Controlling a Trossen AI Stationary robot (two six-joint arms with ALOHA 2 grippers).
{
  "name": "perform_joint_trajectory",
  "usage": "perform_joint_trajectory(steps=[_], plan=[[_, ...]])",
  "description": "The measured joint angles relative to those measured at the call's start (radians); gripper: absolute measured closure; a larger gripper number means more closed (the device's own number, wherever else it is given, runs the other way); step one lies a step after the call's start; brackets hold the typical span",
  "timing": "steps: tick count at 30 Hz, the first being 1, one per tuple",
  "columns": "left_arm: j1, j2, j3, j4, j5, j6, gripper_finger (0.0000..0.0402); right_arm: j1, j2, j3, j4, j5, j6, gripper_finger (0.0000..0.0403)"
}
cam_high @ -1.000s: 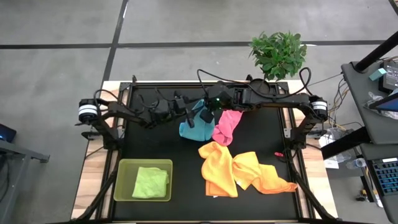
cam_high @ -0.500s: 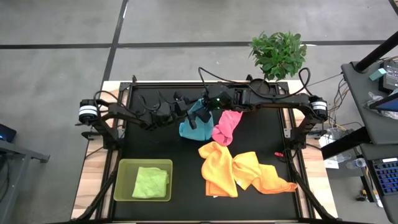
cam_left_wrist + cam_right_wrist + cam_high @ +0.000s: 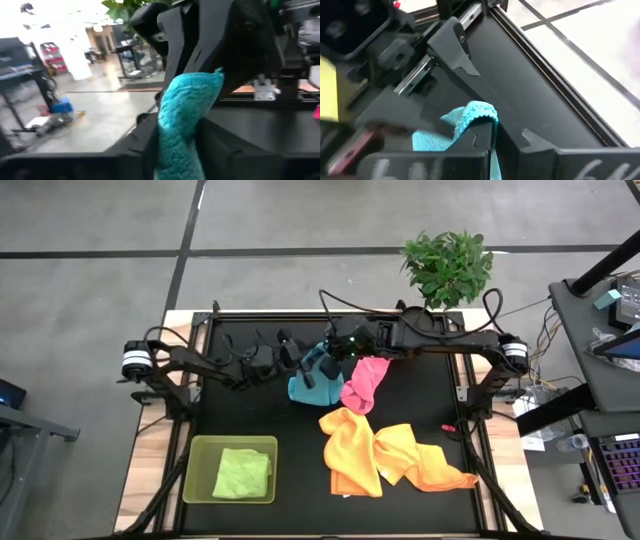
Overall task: Fold microfiber towels
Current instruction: Fold the blue microfiber towel
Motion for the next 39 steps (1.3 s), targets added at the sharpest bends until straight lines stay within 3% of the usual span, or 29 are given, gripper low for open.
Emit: perform_joint_trajectory(steps=[2,4,12,19,25,27,32,39], plan=[[0.0,-0.019,-0.008,-0.032,0.009,-0.012,0.0369,0.0,-0.006,0.0,-0.009,-0.006,-0.012,0.0394],[0.0,-0.037,-0.015,-0.045,0.016,-0.014,0.0391,0.001,-0.01,0.001,-0.011,-0.006,-0.022,0.0394],[-0.002,-0.152,-0.023,-0.203,0.098,-0.013,0.04,0.001,-0.029,0.002,-0.043,-0.074,-0.099,0.0389],[-0.002,-0.294,-0.024,-0.31,0.257,-0.063,0.0401,-0.007,-0.071,-0.001,-0.108,-0.115,-0.176,0.032],[-0.002,-0.397,-0.025,-0.436,0.38,-0.057,0.0401,-0.019,-0.07,-0.049,-0.092,-0.389,-0.31,0.0243],[-0.002,-0.42,-0.025,-0.518,0.41,-0.042,0.0401,-0.022,-0.067,-0.089,-0.034,-0.471,-0.328,0.0222],[-0.002,-0.463,-0.026,-0.638,0.49,-0.003,0.0401,-0.021,-0.07,-0.243,0.298,-0.501,-0.332,0.0186],[0.0,-0.467,-0.026,-0.658,0.49,-0.008,0.0401,-0.019,-0.025,-0.419,0.806,-0.6,-0.288,0.018]])
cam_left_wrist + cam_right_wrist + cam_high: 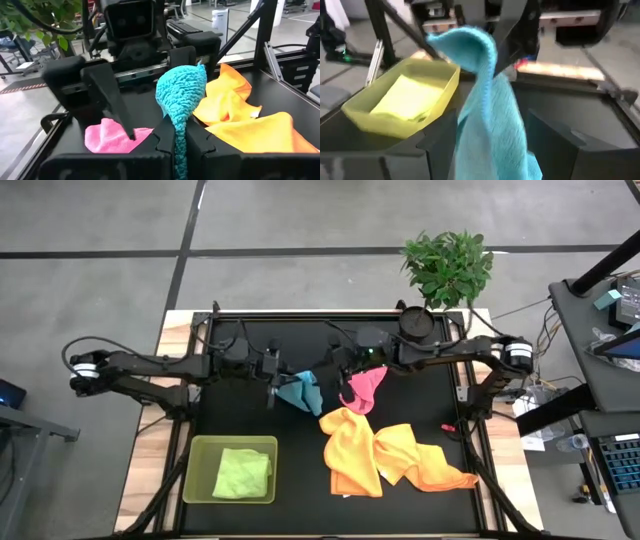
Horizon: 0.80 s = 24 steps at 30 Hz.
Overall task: Fold microfiber towels
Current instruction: Fold the blue microfiber towel
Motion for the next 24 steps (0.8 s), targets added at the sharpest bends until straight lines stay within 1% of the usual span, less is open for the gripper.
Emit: perform_joint_trajectory(steps=[3,10,14,15,17,21,22,24], plan=[[0.0,0.0,0.0,0.01,0.0,-0.001,0.0401,0.0,0.052,-0.022,0.079,-0.027,0.028,0.0188],[0.0,0.0,0.001,0.041,-0.001,-0.002,0.0402,0.007,0.166,-0.011,0.076,-0.038,0.016,0.02],[0.0,0.0,0.001,0.035,-0.001,-0.003,0.0402,0.019,0.186,-0.011,0.069,-0.042,-0.034,0.0207],[0.0,0.004,0.001,0.036,-0.001,-0.003,0.0402,0.023,0.186,-0.011,0.067,-0.045,-0.056,0.0217],[0.0,0.009,0.001,0.033,-0.002,-0.003,0.0402,0.03,0.184,-0.01,0.055,-0.047,-0.085,0.0251],[0.0,0.015,0.001,0.033,-0.002,-0.004,0.0402,0.029,0.159,-0.01,0.003,-0.037,-0.095,0.0358],[0.0,0.015,0.001,0.033,-0.002,-0.004,0.0402,0.028,0.147,-0.009,-0.021,-0.036,-0.1,0.0376],[0.0,0.015,0.001,0.033,-0.002,-0.004,0.0402,0.028,0.12,0.0,-0.088,-0.025,-0.105,0.0385]])
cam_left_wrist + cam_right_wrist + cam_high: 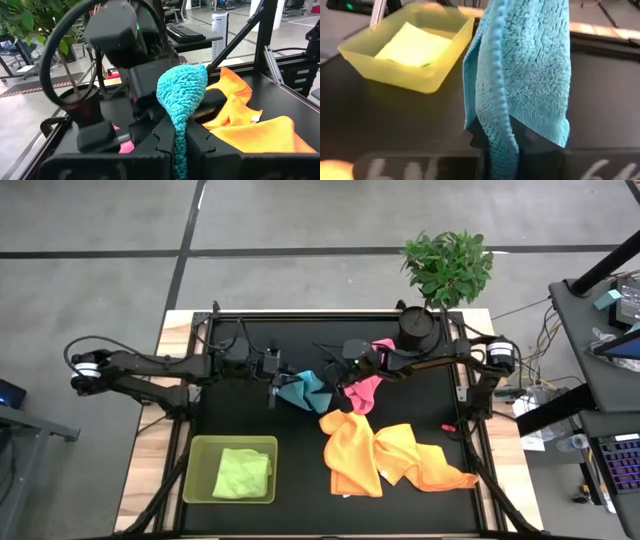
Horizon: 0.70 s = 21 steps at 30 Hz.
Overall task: Fold microfiber towels
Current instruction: Fold the blue microfiber towel
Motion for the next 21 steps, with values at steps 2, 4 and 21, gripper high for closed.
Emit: perform_joint_trajectory(steps=[2,4,21], plan=[[0.0,0.0,0.0,-0.002,0.0,-0.001,0.0402,0.002,-0.028,0.012,-0.074,0.058,-0.013,0.0392],[0.0,0.0,0.0,-0.002,0.0,-0.001,0.0402,0.008,-0.058,0.029,-0.165,0.137,-0.041,0.0394],[0.0,0.057,0.0,0.002,-0.001,-0.002,0.0401,0.026,-0.138,0.079,-0.421,0.415,-0.085,0.0394]])
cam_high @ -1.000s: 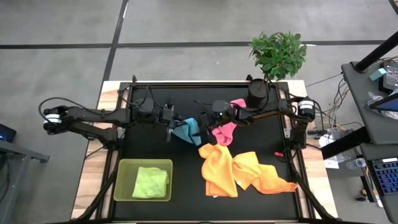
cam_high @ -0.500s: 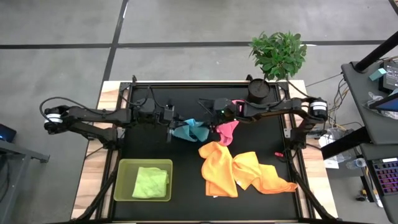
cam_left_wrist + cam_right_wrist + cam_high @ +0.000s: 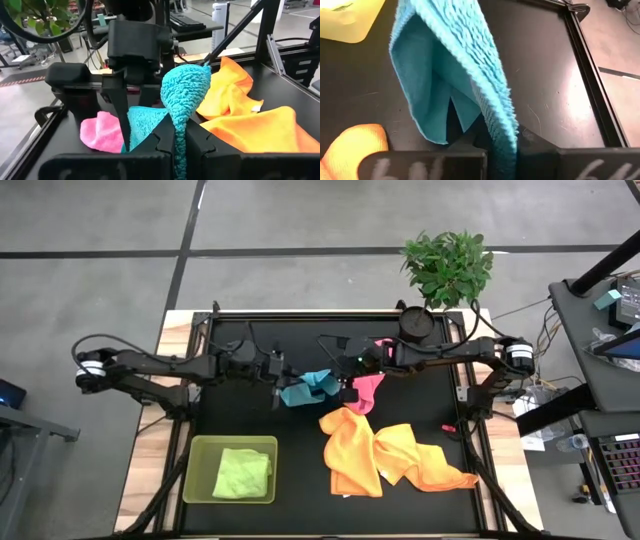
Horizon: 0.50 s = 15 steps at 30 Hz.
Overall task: Fold microfiber towels
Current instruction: Fold the blue microfiber towel
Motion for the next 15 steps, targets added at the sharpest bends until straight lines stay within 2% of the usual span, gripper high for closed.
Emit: perform_joint_trajectory(steps=[8,15], plan=[[0.0,0.023,0.0,0.0,0.0,0.0,0.0401,0.0,0.0,-0.008,0.0,0.047,0.008,0.0394],[0.0,0.027,0.0,0.004,-0.008,0.001,0.0401,0.0,0.035,-0.009,0.012,0.048,0.02,0.0394]])
